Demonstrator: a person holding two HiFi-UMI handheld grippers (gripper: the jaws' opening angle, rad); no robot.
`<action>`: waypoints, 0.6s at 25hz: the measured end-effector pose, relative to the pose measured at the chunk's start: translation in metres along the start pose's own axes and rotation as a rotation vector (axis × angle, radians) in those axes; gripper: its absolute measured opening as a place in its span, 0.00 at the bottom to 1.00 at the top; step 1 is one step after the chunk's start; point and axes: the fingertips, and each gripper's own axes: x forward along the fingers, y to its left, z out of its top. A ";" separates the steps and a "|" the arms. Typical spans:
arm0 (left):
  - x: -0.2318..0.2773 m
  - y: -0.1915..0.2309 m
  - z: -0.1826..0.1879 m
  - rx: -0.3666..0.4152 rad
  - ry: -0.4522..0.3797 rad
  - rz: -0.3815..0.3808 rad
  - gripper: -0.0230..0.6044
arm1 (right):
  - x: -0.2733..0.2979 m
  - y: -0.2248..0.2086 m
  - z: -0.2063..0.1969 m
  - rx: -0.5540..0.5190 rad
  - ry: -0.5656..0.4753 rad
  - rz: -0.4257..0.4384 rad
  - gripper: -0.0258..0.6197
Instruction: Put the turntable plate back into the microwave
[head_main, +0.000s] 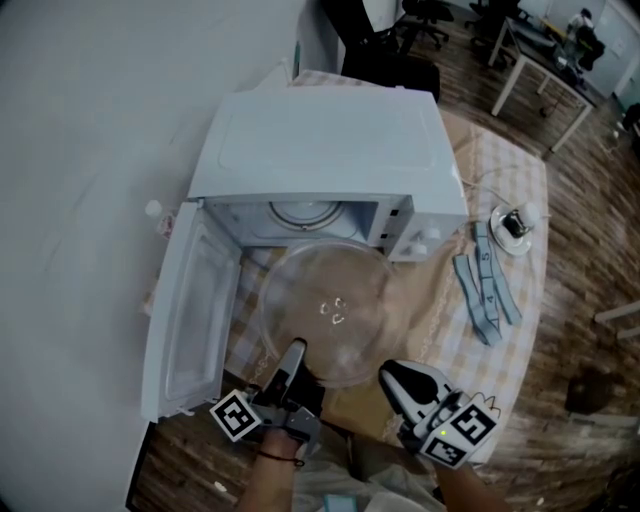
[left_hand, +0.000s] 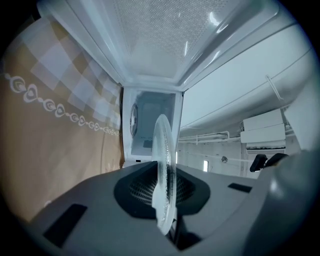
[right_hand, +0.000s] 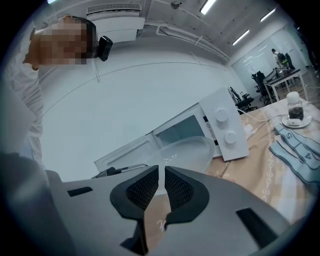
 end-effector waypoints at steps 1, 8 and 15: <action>0.001 0.001 0.001 -0.001 0.000 0.001 0.08 | 0.002 -0.001 0.000 0.004 0.000 -0.002 0.10; 0.011 0.011 0.017 -0.012 -0.019 0.000 0.08 | 0.012 -0.011 -0.004 0.030 0.001 -0.022 0.10; 0.031 0.021 0.045 0.031 -0.013 -0.003 0.08 | 0.027 -0.020 -0.011 0.038 0.000 -0.034 0.10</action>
